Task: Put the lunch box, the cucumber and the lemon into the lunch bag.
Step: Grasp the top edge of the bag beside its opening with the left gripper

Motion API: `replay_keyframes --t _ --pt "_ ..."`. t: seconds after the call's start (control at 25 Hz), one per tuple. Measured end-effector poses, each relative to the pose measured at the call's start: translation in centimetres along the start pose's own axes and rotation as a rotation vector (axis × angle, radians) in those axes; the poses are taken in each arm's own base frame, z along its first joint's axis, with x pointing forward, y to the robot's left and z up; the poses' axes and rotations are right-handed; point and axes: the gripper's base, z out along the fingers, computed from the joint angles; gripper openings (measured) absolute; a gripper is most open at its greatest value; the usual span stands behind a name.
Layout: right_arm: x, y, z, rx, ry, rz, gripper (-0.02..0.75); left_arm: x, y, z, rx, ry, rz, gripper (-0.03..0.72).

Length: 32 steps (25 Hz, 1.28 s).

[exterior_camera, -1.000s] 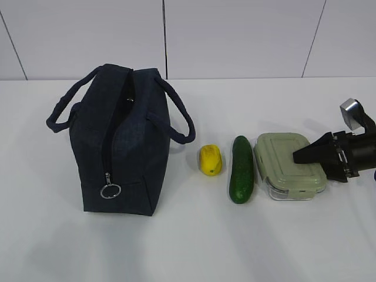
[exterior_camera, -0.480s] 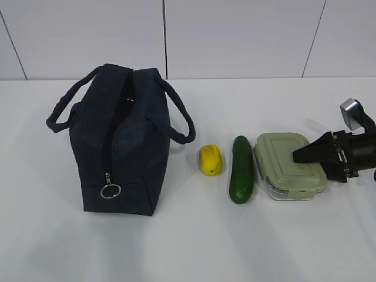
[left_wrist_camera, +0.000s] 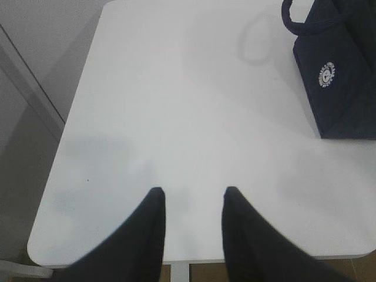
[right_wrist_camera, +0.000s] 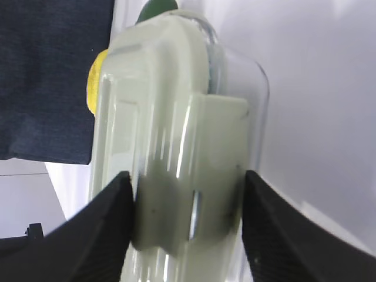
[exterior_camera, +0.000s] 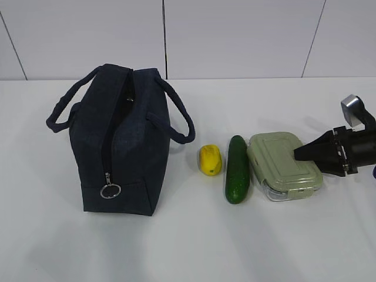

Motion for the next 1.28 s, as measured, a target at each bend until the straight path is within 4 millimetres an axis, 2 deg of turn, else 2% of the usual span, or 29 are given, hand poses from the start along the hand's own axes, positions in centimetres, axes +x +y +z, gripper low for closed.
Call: replay_keyframes --t 0.4,0.56,0.92,1.12,1.28 --pt "-0.1 0.0 -0.1 -0.001 0.002 -0.002 0.397 -0.2 -0.1 0.1 0.012 0.0 -0.005 0.237" --pt "-0.1 0.1 -0.1 0.0 0.003 -0.003 0.397 -1.3 -0.8 0.9 0.077 0.059 -0.014 0.237" --pt "-0.1 0.0 -0.1 0.0 0.004 0.007 0.396 -6.6 -3.8 6.1 0.322 0.333 -0.004 0.244" --pt "-0.1 0.0 -0.1 0.001 0.005 0.009 0.396 -10.3 -4.9 8.4 0.415 0.373 -0.006 0.302" --pt "-0.1 0.0 -0.1 0.001 0.005 0.01 0.396 -12.8 -5.4 11.0 0.435 0.428 -0.009 0.34"
